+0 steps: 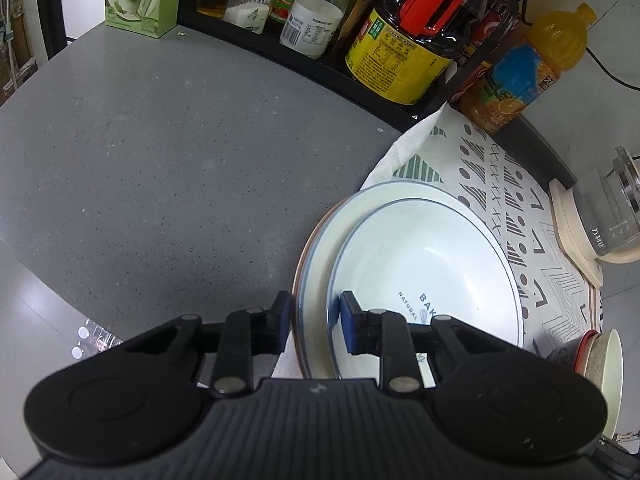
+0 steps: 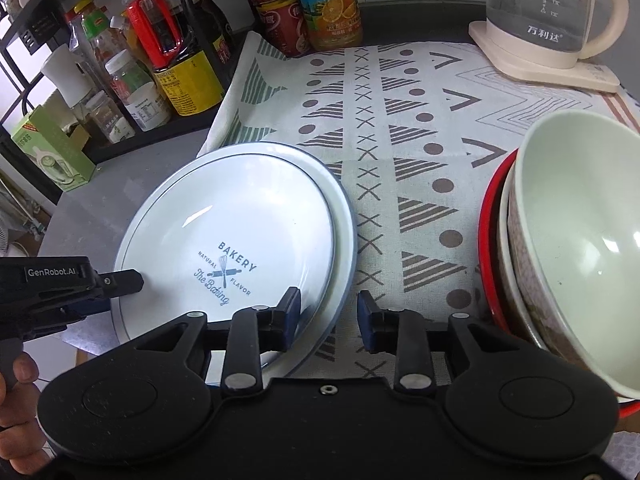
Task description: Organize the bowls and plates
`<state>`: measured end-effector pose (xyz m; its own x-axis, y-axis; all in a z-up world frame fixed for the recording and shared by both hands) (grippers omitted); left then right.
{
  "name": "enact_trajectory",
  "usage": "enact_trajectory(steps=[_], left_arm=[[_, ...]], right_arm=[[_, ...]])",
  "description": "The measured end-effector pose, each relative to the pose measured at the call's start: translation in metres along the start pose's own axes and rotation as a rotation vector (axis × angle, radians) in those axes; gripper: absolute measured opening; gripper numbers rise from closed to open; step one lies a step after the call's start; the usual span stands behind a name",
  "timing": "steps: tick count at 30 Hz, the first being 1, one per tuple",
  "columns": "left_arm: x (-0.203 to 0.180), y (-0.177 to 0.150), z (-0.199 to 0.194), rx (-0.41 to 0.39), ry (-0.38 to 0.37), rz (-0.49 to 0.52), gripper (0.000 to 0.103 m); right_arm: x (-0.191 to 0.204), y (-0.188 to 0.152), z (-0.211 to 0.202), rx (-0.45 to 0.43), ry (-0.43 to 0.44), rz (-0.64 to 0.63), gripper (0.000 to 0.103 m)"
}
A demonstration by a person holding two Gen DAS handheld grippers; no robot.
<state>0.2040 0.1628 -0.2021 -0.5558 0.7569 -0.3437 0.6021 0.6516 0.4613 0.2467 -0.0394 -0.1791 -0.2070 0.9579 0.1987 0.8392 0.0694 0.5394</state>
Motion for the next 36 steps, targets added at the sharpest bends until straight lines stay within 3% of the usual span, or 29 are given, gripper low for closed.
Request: enact_trajectory(steps=[7,10,12,14,21,24,29,36], left_arm=[[-0.009,0.002,-0.008,0.006,0.017,0.047,0.033],[-0.013,0.002,-0.015,0.012,-0.005,0.047,0.052],[-0.014,0.001,-0.020,-0.002,-0.003,0.053,0.071],[-0.016,0.001,-0.023,-0.016,-0.010,0.064,0.080],[-0.023,0.001,-0.037,-0.030,-0.001,0.126,0.085],[-0.025,0.001,-0.044,-0.028,-0.012,0.127,0.090],[-0.035,0.000,-0.057,-0.060,-0.033,0.164,0.103],[-0.057,-0.003,-0.068,-0.087,-0.083,0.206,0.103]], right_arm=[[0.004,0.001,-0.006,-0.001,0.016,-0.012,0.033],[0.005,0.004,-0.014,-0.016,0.028,-0.018,0.040],[0.005,0.006,-0.020,-0.029,0.036,-0.019,0.051],[0.005,0.008,-0.028,-0.053,0.047,-0.017,0.056],[0.004,0.017,-0.063,-0.174,0.090,-0.028,0.089],[-0.003,0.020,-0.077,-0.236,0.106,-0.013,0.098],[-0.014,0.023,-0.092,-0.275,0.085,0.001,0.103],[-0.033,0.020,-0.114,-0.324,-0.008,0.021,0.103]])
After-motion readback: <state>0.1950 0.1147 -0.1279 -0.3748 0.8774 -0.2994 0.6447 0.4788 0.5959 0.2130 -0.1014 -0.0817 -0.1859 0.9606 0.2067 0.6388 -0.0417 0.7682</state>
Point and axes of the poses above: each gripper's, at about its wrist camera, not at the fingertips, and z roughly the way its jaws point, x to its left, y to its top, the point moved 2 cm from there along z, roughly the way its jaws point, and after that the axes turned 6 degrees about -x, right-handed, at the moved point
